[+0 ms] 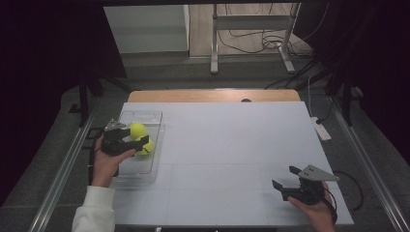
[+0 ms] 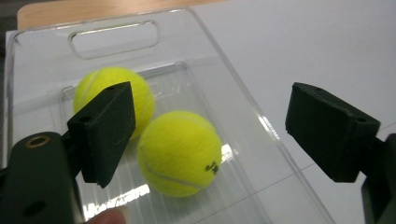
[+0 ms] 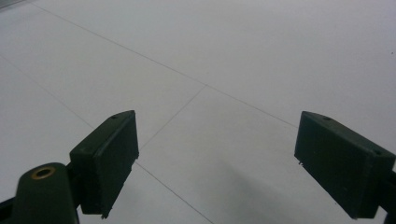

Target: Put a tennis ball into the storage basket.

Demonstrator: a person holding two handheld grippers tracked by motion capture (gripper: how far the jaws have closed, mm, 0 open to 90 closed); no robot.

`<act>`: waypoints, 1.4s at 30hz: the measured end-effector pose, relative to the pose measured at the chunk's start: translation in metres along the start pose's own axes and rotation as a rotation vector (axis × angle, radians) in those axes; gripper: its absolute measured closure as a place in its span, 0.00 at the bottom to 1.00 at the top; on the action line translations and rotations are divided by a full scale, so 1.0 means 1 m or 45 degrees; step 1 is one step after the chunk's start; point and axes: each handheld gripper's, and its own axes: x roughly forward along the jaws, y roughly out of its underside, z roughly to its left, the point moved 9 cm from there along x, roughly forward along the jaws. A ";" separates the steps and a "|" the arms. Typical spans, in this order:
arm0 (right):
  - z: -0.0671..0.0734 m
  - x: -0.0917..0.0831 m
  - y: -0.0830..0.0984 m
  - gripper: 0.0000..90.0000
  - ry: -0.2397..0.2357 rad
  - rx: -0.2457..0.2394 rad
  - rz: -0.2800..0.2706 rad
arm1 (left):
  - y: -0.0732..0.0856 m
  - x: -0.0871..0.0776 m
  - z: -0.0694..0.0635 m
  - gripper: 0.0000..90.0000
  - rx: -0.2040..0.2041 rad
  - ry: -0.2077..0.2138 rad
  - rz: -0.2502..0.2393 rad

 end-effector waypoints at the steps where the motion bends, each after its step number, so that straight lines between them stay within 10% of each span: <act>1: 0.000 0.000 0.000 0.16 -0.001 0.000 -0.002 | -0.001 -0.001 -0.003 0.19 0.004 0.015 -0.011; 21: 0.007 0.000 -0.006 0.16 -0.019 -0.007 -0.019 | 0.013 -0.018 -0.057 0.19 0.080 0.177 -0.102; 42: 0.007 -0.003 -0.005 0.15 -0.025 -0.004 -0.029 | 0.064 -0.041 -0.071 0.19 0.146 0.213 -0.108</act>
